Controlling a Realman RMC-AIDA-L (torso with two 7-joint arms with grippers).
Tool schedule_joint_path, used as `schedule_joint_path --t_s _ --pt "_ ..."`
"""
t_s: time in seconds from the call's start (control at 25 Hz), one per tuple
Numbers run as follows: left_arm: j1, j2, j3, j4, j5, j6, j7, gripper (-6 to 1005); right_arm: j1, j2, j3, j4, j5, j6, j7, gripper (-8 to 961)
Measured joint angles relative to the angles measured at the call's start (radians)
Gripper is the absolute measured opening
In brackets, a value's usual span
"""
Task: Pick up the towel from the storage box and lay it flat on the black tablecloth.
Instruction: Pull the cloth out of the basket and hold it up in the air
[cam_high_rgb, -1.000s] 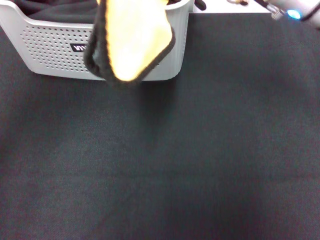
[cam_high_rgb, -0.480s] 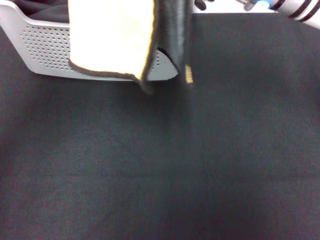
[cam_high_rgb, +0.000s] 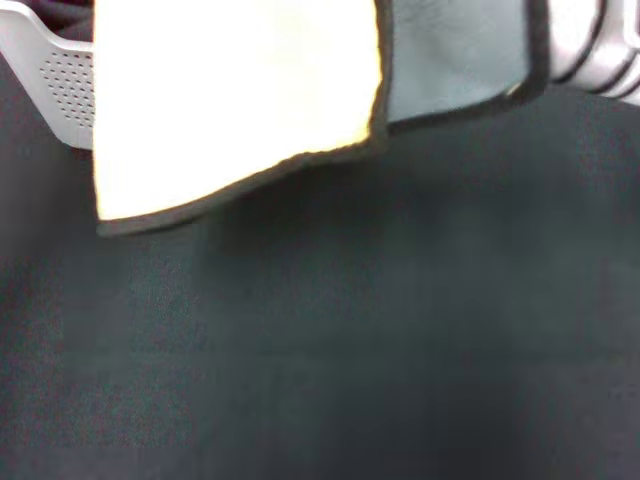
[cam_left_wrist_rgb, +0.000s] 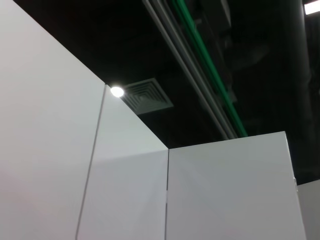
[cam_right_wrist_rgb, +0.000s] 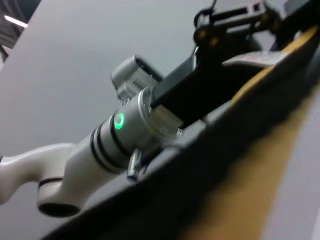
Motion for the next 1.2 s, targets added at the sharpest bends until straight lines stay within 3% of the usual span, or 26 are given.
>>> schedule_joint_path --t_s 0.28,0.56,0.84,1.2 --pt "0.006 -0.001 -0.018 -0.013 0.001 0.001 0.012 24 -0.276 -0.011 0.078 -0.285 -0.070 0.031 -0.007 720" --pt "0.005 -0.002 -0.012 -0.017 0.000 0.001 0.048 24 -0.450 -0.011 0.136 -0.449 -0.090 0.013 0.010 720" --pt "-0.001 -0.004 -0.008 -0.032 0.004 0.001 0.081 25 -0.496 -0.008 0.187 -0.490 -0.078 -0.065 0.081 720" --pt "-0.039 -0.005 0.004 -0.096 -0.001 -0.006 0.135 25 -0.435 -0.003 0.139 -0.382 0.008 -0.096 0.151 720"
